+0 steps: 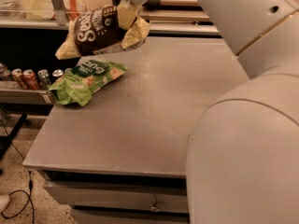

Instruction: Move brown chip bag near green rice chip bag

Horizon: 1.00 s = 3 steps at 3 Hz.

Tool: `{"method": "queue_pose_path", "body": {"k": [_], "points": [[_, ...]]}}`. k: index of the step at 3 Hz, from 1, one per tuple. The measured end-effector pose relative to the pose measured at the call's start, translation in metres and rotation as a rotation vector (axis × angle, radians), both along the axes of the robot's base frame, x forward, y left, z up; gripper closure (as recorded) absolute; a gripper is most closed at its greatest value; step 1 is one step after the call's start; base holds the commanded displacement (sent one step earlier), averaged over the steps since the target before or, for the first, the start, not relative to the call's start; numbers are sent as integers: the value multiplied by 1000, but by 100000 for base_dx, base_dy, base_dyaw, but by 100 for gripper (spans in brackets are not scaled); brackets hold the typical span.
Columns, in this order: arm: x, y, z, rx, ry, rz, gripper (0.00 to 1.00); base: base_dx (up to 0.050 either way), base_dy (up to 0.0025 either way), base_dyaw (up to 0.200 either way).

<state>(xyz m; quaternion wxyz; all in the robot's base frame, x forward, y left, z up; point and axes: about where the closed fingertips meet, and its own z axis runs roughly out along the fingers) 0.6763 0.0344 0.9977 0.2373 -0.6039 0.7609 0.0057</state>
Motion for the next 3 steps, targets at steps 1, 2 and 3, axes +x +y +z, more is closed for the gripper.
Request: {"method": "queue_pose_path", "body": {"k": [1,2,3], "points": [[11,22,-2,30,18,-2,100,0,0,0],[24,40,-2,76,37,-31,100,0,0,0],[35,51,-3,120,56,-77,100,0,0,0]]}}
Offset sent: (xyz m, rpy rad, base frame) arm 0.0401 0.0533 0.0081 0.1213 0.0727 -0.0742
